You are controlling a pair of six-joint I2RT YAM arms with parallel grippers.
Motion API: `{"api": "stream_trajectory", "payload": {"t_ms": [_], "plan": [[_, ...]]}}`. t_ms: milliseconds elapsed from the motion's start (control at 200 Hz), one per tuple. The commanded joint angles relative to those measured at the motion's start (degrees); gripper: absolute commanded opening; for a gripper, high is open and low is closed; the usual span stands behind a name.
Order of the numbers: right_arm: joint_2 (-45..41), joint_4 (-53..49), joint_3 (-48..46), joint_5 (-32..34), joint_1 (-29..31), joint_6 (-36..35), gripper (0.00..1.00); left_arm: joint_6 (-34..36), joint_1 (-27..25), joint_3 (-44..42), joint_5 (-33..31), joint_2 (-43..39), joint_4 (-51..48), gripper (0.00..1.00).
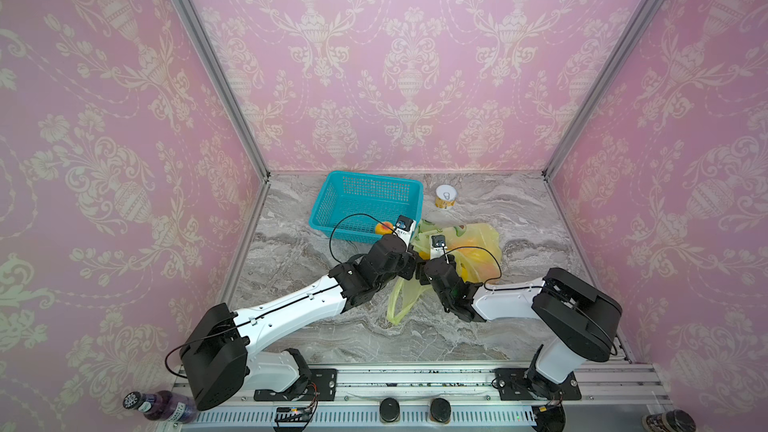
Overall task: Untie the knot of the plastic bag and take out the fruit
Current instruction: 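Reach the right gripper into the bag and grasp the yellow wrinkled fruit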
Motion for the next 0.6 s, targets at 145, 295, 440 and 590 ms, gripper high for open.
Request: {"api": "stream_trajectory", "payload": {"t_ms": [145, 295, 440, 590], "plan": [[11.2, -6.5, 10.1, 0.1, -1.9, 1.8, 0.84, -0.5, -0.3, 0.4, 0.9, 0.3, 0.0, 0.00], [13.5, -7.1, 12.8, 0.3, -2.0, 1.8, 0.75, -0.2, -0.3, 0.3, 0.7, 0.3, -0.1, 0.00], [11.8, -9.0, 13.4, -0.2, -1.9, 1.5, 0.50, 0.0, -0.3, 0.3, 0.1, 0.4, -0.2, 0.00], [4.5, -7.4, 7.9, -0.2, -0.6, 0.0, 0.40, -0.2, -0.3, 0.2, -1.0, 0.4, 0.0, 0.00]]}}
